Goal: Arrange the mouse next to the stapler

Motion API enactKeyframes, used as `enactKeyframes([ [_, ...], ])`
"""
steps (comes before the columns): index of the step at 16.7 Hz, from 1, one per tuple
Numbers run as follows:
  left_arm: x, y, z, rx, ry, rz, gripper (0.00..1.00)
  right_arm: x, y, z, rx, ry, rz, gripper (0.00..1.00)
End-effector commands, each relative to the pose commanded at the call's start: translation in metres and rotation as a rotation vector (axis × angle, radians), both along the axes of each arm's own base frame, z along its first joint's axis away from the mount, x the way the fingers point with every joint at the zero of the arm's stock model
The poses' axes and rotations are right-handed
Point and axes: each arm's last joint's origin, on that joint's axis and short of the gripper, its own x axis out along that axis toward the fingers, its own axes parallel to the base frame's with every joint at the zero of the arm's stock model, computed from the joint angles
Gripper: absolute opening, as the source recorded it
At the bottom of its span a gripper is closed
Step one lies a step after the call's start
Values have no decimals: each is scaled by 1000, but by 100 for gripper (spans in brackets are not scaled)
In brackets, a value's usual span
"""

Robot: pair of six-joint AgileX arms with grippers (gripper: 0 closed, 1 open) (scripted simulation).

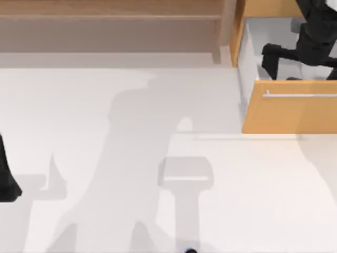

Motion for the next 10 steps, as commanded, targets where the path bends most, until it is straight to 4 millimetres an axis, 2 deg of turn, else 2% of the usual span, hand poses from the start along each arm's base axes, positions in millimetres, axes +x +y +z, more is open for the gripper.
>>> enactKeyframes([
  [4,0,0,0,0,0,0,100,5,0,-13,2,-5,1,100],
  [8,0,0,0,0,0,0,100,5,0,-13,2,-5,1,100],
  [10,0,0,0,0,0,0,100,5,0,-13,2,-5,1,85],
])
